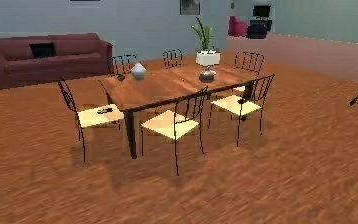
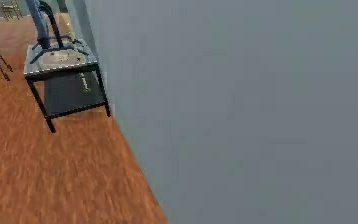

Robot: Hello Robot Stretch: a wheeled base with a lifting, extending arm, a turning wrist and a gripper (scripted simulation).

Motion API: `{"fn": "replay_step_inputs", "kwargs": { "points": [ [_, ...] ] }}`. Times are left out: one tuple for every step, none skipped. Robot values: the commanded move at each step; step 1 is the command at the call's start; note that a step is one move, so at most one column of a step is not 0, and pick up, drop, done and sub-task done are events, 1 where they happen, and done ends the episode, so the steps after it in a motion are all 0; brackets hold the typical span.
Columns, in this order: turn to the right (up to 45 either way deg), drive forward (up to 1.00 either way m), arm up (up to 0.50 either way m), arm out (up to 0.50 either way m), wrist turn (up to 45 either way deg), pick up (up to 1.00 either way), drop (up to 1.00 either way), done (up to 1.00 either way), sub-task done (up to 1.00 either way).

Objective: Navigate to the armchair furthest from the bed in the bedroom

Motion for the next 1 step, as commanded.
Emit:
{"fn": "replay_step_inputs", "kwargs": {
  "points": [
    [-30.0,0.00,0.00,0.00,0.0,0.00,0.00,0.00,0.00]
  ]
}}
